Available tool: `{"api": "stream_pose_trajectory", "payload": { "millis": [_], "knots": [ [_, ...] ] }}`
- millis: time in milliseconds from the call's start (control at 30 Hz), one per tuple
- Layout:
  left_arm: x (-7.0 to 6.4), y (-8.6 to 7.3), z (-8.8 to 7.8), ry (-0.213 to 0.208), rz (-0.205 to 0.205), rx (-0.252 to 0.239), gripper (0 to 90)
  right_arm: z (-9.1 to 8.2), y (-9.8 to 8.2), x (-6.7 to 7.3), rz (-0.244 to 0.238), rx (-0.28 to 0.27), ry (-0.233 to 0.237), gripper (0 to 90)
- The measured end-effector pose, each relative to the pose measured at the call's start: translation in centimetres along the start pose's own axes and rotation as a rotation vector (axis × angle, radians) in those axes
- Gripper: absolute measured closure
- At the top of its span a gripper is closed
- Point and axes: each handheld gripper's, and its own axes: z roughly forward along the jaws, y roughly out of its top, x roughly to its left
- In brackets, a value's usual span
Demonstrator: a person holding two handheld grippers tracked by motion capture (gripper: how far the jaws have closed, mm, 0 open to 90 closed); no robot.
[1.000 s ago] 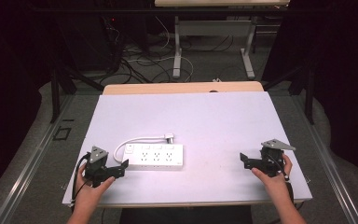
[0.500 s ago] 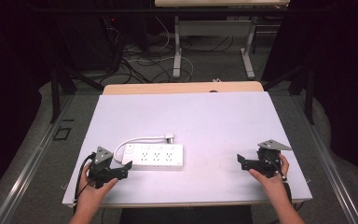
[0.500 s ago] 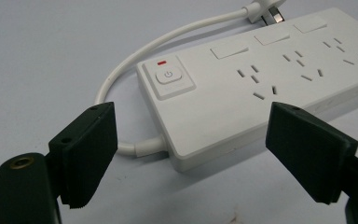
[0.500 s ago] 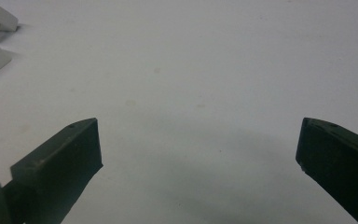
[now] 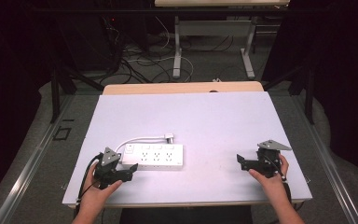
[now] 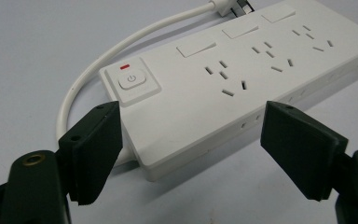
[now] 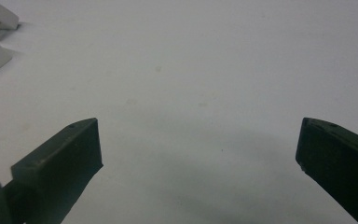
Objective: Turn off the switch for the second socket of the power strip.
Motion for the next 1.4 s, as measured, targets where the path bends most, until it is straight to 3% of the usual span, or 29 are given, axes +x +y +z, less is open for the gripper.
{"api": "stream_pose_trajectory", "payload": {
  "millis": [267, 367, 467, 667, 1067, 1400],
  "knots": [
    [-0.2, 0.1, 0.1, -0.021, 0.013, -0.002, 22.4, 0.1, 0.0, 0.1, 0.004, 0.008, 0.005, 0.1],
    [-0.4, 0.3, 0.1, -0.053, -0.010, -0.024, 22.4, 0.2, -0.1, 0.1, -0.007, 0.007, 0.007, 0.3],
    [-0.7, 0.5, 0.1, -0.068, 0.002, -0.020, 22.4, 0.3, -0.1, 0.2, -0.008, 0.007, 0.008, 0.5],
    [-1.1, 0.7, 0.0, -0.079, 0.028, -0.001, 22.4, 0.3, -0.1, 0.2, -0.015, 0.011, 0.012, 0.8],
    [-1.5, 1.1, -0.1, -0.089, 0.027, -0.002, 24.7, 0.3, -0.1, 0.3, -0.016, 0.012, 0.010, 1.0],
    [-1.7, 1.7, -0.2, -0.111, -0.009, 0.004, 28.6, 0.2, -0.1, 0.4, -0.016, 0.011, 0.008, 1.0]
  ]
}}
